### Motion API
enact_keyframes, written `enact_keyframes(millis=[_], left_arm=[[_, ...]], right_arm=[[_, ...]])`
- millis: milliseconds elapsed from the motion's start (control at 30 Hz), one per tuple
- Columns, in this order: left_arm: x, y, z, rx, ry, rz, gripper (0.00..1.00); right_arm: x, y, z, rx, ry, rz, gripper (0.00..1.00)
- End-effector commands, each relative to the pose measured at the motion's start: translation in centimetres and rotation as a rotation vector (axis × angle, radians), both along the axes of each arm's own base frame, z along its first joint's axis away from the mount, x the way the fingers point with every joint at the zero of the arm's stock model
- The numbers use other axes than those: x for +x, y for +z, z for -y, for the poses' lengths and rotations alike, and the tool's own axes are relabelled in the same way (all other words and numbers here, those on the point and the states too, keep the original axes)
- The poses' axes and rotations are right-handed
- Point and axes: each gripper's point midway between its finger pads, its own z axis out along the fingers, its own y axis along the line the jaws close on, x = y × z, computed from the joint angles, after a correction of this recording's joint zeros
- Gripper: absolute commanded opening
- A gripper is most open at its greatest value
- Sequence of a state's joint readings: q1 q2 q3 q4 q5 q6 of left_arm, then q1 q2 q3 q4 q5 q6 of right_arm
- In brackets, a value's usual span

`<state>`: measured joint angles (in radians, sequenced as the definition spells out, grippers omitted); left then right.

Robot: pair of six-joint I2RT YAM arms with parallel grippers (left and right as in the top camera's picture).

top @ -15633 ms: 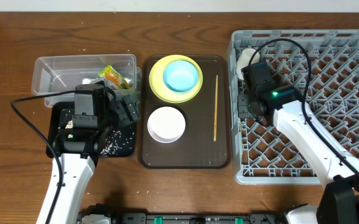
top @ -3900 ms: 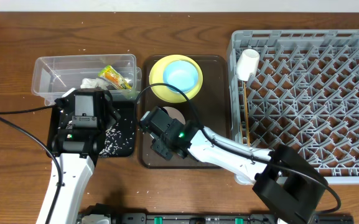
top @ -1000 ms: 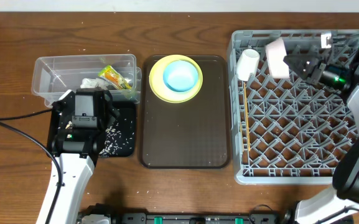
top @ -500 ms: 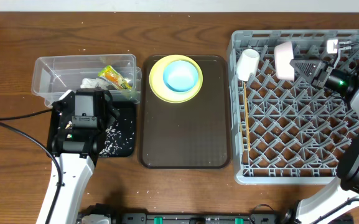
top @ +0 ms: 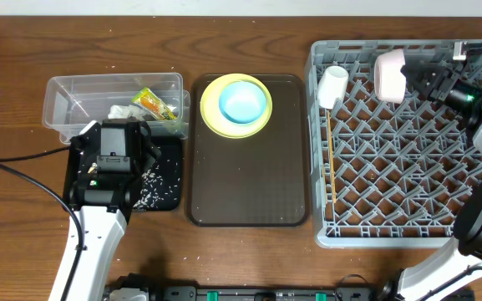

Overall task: Sort waste into correct bins and load items into the dishwasher rack
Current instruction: 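Lower the bowl onto the rack's back row and open the right gripper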

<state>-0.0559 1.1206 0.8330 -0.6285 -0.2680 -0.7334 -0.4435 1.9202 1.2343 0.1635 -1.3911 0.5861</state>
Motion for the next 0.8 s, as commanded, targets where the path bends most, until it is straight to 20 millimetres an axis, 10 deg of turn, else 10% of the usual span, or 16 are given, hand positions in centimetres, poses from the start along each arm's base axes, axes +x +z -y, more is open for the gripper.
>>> enact_keyframes(millis=[0,767], left_arm=[[0.5,0.8,-0.2,-0.002,0.011,0.020,0.92],[0.5,0.8,-0.2,-0.002,0.011,0.020,0.92]], right_arm=[[0.2,-0.1,-0.9,0.049,0.017,-0.068,0.01],[0.1,-3.4,-0.8,-0.007,-0.051,-0.169,0.01]])
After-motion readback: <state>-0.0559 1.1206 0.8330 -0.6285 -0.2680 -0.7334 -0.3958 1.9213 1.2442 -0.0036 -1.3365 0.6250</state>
